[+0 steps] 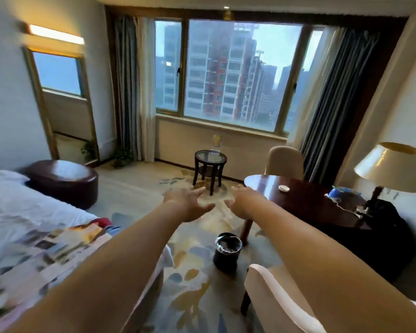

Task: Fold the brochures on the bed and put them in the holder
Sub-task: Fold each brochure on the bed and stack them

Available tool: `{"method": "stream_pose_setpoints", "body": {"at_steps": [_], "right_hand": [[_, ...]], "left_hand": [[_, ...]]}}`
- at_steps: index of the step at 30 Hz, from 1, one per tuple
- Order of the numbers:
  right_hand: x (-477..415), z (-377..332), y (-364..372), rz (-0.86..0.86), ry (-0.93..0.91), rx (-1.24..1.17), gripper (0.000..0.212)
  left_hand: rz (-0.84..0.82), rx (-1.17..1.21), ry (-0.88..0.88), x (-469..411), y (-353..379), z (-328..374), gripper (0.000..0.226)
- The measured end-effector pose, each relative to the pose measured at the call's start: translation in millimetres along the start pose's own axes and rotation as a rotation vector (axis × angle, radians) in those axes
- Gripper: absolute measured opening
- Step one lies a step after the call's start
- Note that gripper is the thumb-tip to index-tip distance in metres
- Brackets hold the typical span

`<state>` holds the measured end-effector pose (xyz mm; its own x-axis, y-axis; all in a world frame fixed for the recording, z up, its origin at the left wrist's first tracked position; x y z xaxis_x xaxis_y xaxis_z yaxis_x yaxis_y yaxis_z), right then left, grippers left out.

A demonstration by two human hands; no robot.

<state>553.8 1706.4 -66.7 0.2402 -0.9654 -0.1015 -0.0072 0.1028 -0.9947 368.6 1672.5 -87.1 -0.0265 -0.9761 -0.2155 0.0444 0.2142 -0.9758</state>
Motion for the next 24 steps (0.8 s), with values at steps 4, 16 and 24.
{"method": "stream_pose_setpoints", "body": {"at_steps": [4,16,24], "right_hand": [[-86.5,-99.0,20.9,-0.037,-0.246,-0.004,0.067],[-240.4,-464.5,77.4,0.028,-0.751,-0.129,0.061],[-278.0,-619.7,107.8,0.007,-1.023,-0.142,0.063]], "left_hand": [[-0.017,-0.012,-0.206,-18.4,15.7,-107.7,0.086],[-0.022,-0.154,-0.635,-20.7,35.8,-450.6,0.087],[-0.122,-0.229,-0.912,22.2,50.0,-580.7,0.087]]}}
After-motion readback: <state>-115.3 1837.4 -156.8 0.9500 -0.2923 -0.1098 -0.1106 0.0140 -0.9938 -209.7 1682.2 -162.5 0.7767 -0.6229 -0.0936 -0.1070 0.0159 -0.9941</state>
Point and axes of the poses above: each hand's wrist, its own x-axis away from the middle knuckle, its own y-axis out of the palm, z = x × y, the point moved 2 cm from there along -x, towards the middle knuckle, and after that the axes turned 11 degrees about z, right-handed, at the moved point
